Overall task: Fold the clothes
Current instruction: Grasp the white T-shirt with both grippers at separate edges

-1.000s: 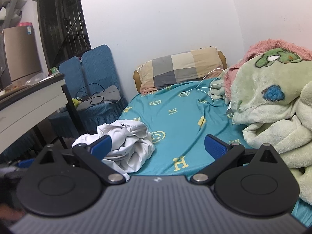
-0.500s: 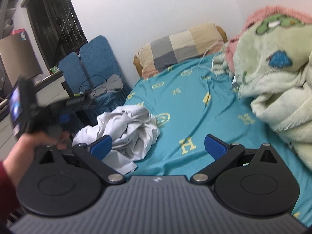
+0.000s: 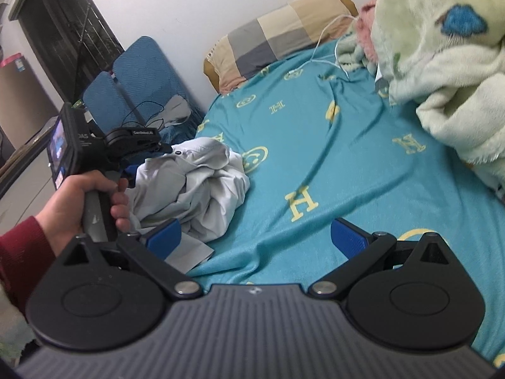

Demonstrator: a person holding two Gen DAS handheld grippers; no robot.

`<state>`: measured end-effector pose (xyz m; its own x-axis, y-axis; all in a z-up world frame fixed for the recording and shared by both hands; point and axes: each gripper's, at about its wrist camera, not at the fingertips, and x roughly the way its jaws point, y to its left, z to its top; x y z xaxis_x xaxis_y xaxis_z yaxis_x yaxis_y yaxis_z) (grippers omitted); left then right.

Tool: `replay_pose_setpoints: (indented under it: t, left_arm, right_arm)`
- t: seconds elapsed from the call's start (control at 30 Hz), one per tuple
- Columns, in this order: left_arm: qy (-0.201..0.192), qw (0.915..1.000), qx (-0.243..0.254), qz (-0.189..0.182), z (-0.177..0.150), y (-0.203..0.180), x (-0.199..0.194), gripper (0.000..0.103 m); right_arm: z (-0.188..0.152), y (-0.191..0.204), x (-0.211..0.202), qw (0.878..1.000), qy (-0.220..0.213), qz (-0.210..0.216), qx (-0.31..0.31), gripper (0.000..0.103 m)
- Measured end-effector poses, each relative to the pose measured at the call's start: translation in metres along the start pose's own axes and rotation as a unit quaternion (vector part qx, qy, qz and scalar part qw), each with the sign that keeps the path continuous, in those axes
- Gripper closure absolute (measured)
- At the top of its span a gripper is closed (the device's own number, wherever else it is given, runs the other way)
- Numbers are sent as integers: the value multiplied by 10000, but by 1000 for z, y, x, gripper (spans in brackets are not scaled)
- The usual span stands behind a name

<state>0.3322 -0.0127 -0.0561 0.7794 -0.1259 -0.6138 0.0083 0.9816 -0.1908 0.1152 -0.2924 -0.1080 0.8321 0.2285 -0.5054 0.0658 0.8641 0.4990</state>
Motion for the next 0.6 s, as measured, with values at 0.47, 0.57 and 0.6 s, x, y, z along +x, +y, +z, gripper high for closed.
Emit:
replay_pose_setpoints:
  t: [0.47, 0.57, 0.6]
  left_arm:
    - [-1071, 9886, 454, -951, -53, -4, -202, 96]
    - [-1124, 9884, 248, -988, -77, 17, -235, 96]
    - [-1141, 9884, 191, -979, -84, 25, -241, 96]
  right_arm:
    - [-3, 9, -14, 9985, -426, 321, -120, 0]
    - [-4, 13, -18, 9974, -552, 433, -143, 2]
    - [-6, 17, -20, 9968, -581, 518, -193, 2]
